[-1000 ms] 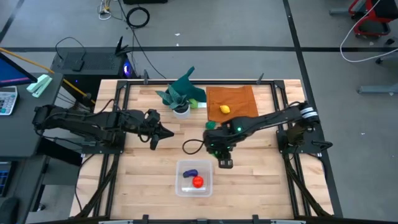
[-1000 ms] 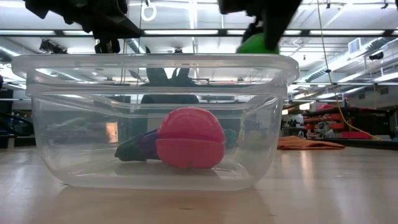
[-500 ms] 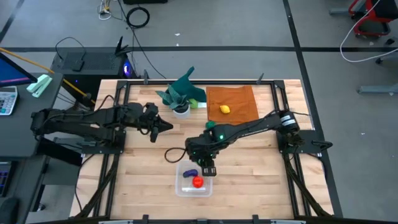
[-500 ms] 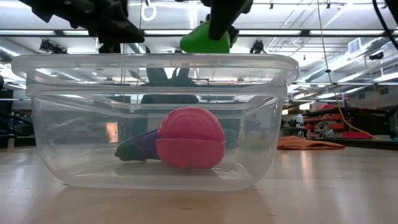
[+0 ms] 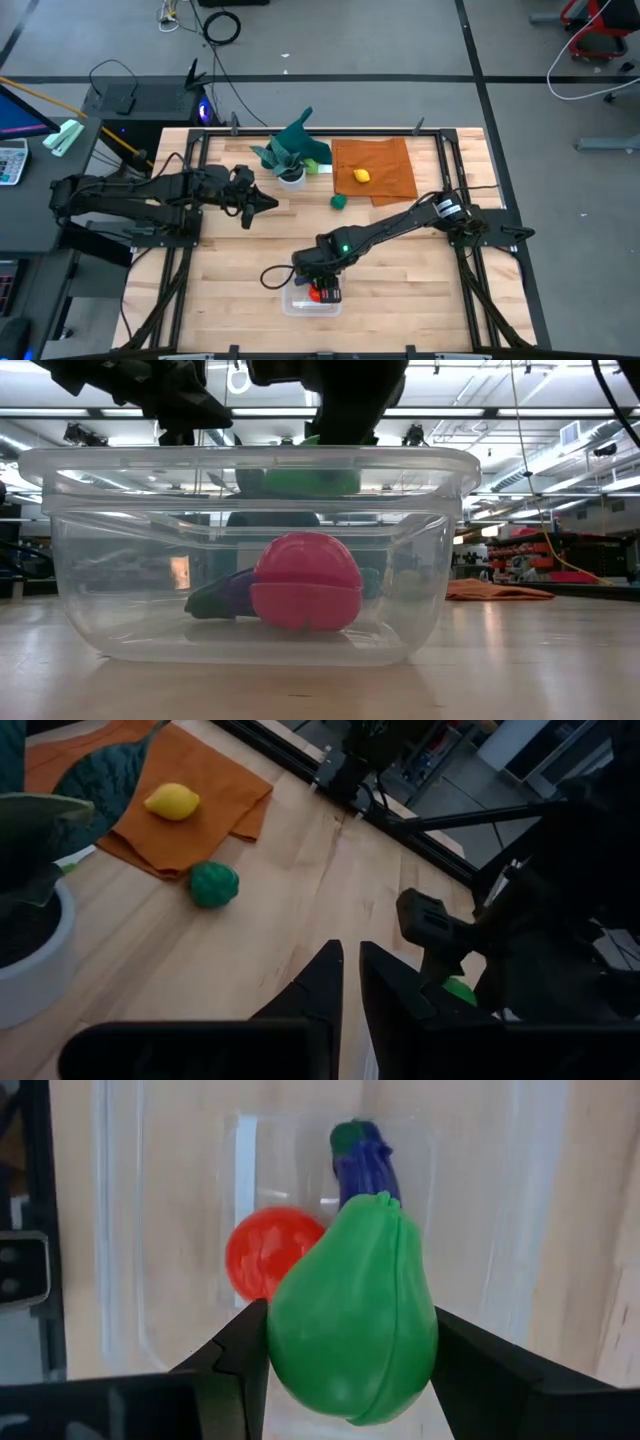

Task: Pick and placing Produce into tupperware
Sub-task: Put the pear into the transparent bin

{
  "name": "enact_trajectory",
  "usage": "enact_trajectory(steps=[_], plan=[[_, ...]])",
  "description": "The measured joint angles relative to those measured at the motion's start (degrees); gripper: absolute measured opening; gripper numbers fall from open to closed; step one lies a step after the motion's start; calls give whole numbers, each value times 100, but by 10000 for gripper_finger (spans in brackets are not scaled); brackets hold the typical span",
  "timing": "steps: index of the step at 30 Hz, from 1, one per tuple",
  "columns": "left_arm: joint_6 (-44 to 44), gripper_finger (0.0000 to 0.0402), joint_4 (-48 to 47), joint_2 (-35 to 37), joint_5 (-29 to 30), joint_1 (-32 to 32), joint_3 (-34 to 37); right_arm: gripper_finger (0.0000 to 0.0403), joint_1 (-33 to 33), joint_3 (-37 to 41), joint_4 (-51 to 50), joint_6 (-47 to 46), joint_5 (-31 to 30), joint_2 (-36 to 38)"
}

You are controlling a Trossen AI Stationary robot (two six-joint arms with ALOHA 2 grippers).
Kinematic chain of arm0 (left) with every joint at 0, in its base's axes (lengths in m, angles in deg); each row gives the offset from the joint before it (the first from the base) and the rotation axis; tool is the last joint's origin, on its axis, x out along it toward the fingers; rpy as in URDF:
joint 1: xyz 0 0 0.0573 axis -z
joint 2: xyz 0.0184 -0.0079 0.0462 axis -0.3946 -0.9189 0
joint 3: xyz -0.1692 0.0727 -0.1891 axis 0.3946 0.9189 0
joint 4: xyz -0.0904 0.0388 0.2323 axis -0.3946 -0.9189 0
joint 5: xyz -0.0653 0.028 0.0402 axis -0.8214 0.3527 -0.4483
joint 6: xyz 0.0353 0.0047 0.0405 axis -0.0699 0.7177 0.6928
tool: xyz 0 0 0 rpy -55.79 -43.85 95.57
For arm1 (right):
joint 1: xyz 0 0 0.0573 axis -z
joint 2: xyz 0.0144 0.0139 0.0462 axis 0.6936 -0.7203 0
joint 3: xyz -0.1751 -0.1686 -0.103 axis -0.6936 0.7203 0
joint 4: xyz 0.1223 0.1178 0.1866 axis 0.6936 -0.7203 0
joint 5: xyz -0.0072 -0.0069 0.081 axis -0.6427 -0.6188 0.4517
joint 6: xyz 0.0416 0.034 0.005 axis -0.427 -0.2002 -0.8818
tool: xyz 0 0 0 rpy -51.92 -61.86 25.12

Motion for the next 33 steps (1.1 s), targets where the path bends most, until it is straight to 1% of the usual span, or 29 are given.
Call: enact_trajectory(steps=[5,10,16,21,23,28,30,33], plan=[[4,38,-2,0,-2,4,0,178,-33,3,81,-240,-315,-62],[-9,35,-35,-2,-2,4,-2,178,-30,9,204,-285,-379,-133],[44,42,-61,-2,-1,7,-2,178,-32,21,327,-308,-390,-232],[144,38,-107,-2,-20,11,-2,178,-32,17,414,360,-405,-228],[217,35,-126,-2,-22,11,-2,178,-44,17,415,709,-289,-226],[281,35,-179,-2,-21,11,-2,178,-198,17,407,2069,-264,-221],[315,38,-188,-2,-24,11,-2,178,-260,17,402,2610,-323,-221],[328,40,-202,-2,-23,11,-2,178,-289,17,404,3147,-663,-219]])
